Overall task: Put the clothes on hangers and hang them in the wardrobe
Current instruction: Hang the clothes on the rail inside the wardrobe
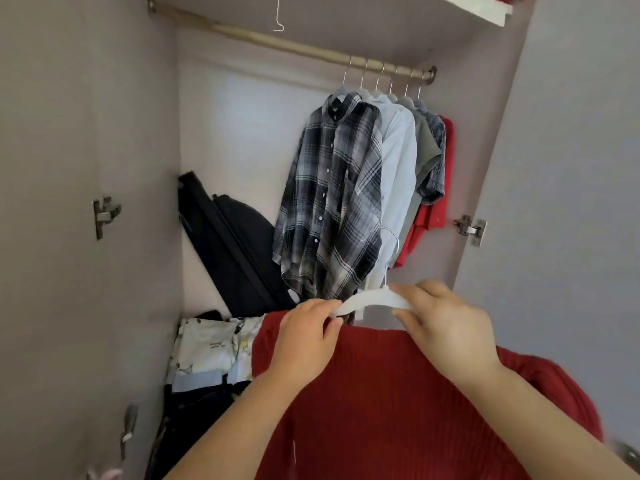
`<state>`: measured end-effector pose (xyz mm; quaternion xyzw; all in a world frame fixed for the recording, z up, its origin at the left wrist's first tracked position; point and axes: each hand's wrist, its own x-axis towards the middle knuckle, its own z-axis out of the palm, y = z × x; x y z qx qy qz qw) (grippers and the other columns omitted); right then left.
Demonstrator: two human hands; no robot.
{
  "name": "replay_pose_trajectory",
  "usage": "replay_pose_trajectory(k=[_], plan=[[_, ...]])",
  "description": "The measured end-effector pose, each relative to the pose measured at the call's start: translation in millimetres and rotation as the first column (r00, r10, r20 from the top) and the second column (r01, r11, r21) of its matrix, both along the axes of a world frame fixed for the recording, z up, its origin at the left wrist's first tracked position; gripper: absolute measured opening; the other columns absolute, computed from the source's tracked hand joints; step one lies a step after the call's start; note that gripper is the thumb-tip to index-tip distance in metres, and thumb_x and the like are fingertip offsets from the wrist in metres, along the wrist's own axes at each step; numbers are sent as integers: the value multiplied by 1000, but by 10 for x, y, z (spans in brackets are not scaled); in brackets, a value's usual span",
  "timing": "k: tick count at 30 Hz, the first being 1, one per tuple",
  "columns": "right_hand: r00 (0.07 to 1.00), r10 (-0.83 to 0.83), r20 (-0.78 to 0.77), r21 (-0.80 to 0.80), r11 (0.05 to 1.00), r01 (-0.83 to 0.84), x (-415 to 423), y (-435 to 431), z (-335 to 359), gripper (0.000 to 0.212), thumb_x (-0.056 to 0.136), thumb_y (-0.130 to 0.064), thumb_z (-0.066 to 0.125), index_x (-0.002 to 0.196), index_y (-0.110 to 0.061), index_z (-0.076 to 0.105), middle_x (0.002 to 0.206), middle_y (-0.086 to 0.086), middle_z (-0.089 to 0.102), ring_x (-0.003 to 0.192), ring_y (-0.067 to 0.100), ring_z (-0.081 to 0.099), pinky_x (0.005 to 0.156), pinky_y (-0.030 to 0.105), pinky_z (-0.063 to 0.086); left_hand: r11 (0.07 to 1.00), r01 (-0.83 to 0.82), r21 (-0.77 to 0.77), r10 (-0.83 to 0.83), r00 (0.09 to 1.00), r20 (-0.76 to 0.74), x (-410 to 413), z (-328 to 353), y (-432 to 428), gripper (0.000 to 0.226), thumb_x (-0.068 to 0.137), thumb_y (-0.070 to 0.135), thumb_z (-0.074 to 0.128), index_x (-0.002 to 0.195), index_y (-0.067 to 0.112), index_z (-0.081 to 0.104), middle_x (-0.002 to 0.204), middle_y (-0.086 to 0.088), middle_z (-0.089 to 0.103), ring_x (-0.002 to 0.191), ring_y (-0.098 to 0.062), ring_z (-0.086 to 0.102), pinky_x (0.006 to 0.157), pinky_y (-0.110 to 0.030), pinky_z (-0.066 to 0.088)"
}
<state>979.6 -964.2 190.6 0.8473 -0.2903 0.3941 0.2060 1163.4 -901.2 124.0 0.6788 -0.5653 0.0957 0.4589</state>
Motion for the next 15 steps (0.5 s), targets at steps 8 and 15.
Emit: replay_pose_trajectory(k=[8, 15], plan=[[989, 119, -83, -30, 992, -122, 875, -1140, 547, 30, 78, -31, 71, 108, -28, 65, 86, -2, 61, 69, 23, 65, 43, 26, 41, 990, -135, 30, 133, 989, 61, 781, 577, -878, 34, 93, 28, 50, 126, 24, 55, 121, 8, 58, 114, -11, 49, 100, -32, 37], [987, 70, -145, -91, 992, -84, 1748, -1818, 1195, 26, 93, -37, 46, 117, -28, 53, 106, -4, 52, 91, 22, 60, 57, 28, 35, 988, -150, -45, 155, 979, 134, 1604, 1156, -1542, 38, 93, 26, 49, 130, 20, 50, 128, 4, 54, 119, -14, 45, 103, -29, 33]])
